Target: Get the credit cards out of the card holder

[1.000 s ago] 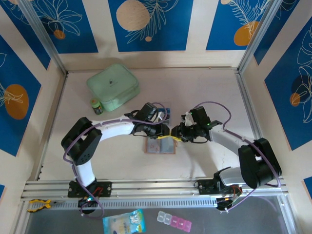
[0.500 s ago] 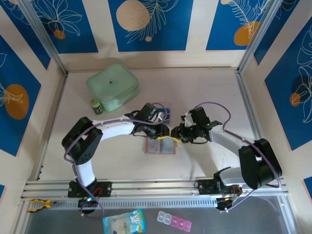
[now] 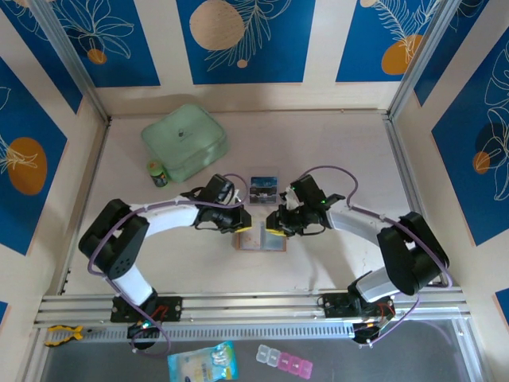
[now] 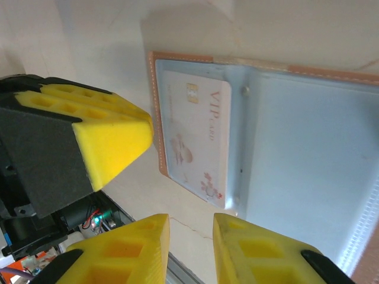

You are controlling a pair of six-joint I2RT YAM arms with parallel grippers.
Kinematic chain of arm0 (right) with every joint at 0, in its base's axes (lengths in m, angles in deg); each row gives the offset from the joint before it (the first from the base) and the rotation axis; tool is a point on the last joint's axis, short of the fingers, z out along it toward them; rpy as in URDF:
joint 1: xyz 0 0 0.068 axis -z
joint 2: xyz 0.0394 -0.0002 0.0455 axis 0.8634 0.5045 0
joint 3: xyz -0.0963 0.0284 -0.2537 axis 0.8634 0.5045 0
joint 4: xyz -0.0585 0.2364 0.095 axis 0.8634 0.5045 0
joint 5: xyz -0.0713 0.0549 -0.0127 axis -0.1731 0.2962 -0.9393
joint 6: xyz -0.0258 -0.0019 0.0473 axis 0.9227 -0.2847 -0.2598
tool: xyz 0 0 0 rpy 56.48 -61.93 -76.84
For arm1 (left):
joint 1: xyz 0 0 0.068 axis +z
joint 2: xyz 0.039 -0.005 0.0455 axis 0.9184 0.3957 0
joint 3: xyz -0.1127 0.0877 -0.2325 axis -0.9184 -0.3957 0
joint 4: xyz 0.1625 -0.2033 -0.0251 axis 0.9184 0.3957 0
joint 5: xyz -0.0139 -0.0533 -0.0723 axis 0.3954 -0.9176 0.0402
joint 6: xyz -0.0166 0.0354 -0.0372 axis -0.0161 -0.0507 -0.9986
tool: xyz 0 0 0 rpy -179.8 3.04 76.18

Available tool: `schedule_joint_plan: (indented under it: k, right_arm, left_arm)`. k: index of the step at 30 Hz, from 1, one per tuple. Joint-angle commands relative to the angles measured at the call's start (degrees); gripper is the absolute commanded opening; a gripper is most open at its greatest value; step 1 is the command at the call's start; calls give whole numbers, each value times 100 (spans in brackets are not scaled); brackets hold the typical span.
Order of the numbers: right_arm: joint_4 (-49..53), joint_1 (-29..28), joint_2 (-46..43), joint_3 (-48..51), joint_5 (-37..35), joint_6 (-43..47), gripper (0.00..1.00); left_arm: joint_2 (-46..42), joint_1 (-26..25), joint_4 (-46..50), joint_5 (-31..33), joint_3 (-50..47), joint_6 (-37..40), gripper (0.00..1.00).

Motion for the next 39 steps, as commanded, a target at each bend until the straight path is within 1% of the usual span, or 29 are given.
schedule_joint_plan:
  k: [1, 8, 17, 24, 31, 39]
  right_arm:
    - [34, -156, 252, -275, -52, -100, 26]
    - [25, -350, 729, -589, -87, -69, 26]
    - [153, -367, 1234, -889, -103, 121, 26]
    - [237, -376, 1383, -910, -200, 218, 26]
    - [175, -403, 1471, -896, -130, 214, 26]
    - [194, -438, 1576, -953, -134, 214, 26]
  left_arm:
    - [-154, 152, 95, 48, -187, 250, 13]
    - [-10, 230, -142, 15, -425, 273, 7]
    - [95, 243, -379, -53, -630, 151, 7]
    - [111, 238, -351, -81, -616, 123, 7]
    - [-92, 237, -90, -46, -419, 201, 6]
    - [-101, 227, -183, -169, -326, 186, 7]
